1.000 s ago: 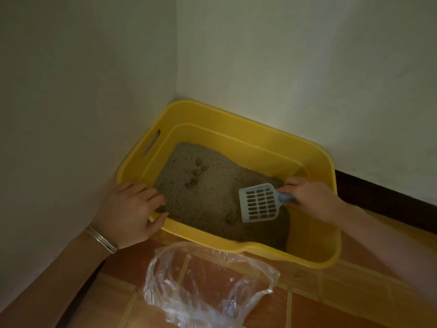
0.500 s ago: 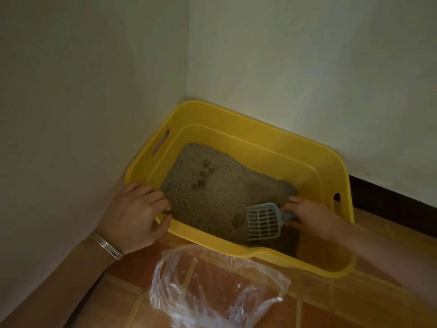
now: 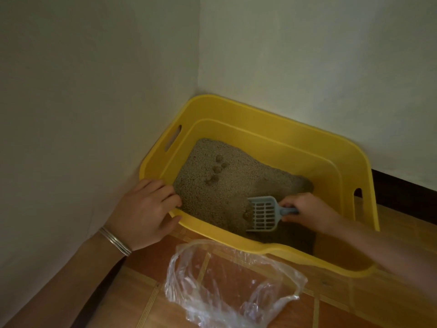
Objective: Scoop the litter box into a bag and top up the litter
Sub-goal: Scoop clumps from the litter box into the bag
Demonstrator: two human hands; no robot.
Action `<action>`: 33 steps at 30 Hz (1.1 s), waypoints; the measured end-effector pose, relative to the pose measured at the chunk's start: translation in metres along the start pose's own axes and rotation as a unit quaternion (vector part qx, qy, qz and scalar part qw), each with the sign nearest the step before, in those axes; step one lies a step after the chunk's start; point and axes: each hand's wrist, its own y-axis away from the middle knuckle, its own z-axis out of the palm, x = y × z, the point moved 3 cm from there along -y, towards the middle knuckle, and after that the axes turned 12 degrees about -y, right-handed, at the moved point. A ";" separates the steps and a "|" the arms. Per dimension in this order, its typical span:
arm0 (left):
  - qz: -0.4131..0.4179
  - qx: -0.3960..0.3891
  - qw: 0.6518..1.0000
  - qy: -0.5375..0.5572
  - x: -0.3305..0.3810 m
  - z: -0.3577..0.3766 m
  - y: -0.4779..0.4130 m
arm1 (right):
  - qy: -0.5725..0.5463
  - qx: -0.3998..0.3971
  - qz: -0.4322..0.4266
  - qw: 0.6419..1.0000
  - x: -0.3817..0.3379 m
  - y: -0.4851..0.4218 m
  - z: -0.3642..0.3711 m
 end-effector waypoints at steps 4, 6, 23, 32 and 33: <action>0.003 0.006 1.000 0.007 -0.001 0.002 -0.001 | -0.059 0.015 0.014 0.998 -0.011 -0.013 0.012; 0.005 0.016 1.000 0.013 -0.001 0.003 0.000 | -0.083 0.022 0.015 0.996 -0.018 -0.021 0.017; -0.009 0.035 0.999 0.015 0.002 0.005 0.002 | -0.169 0.111 -0.062 0.977 -0.052 -0.003 0.000; -0.006 0.067 0.998 0.011 0.002 0.004 0.005 | -0.167 0.131 -0.013 0.977 -0.052 0.024 -0.002; -0.007 0.072 0.997 0.012 0.002 0.004 0.005 | -0.171 0.132 -0.004 0.976 -0.052 0.027 -0.004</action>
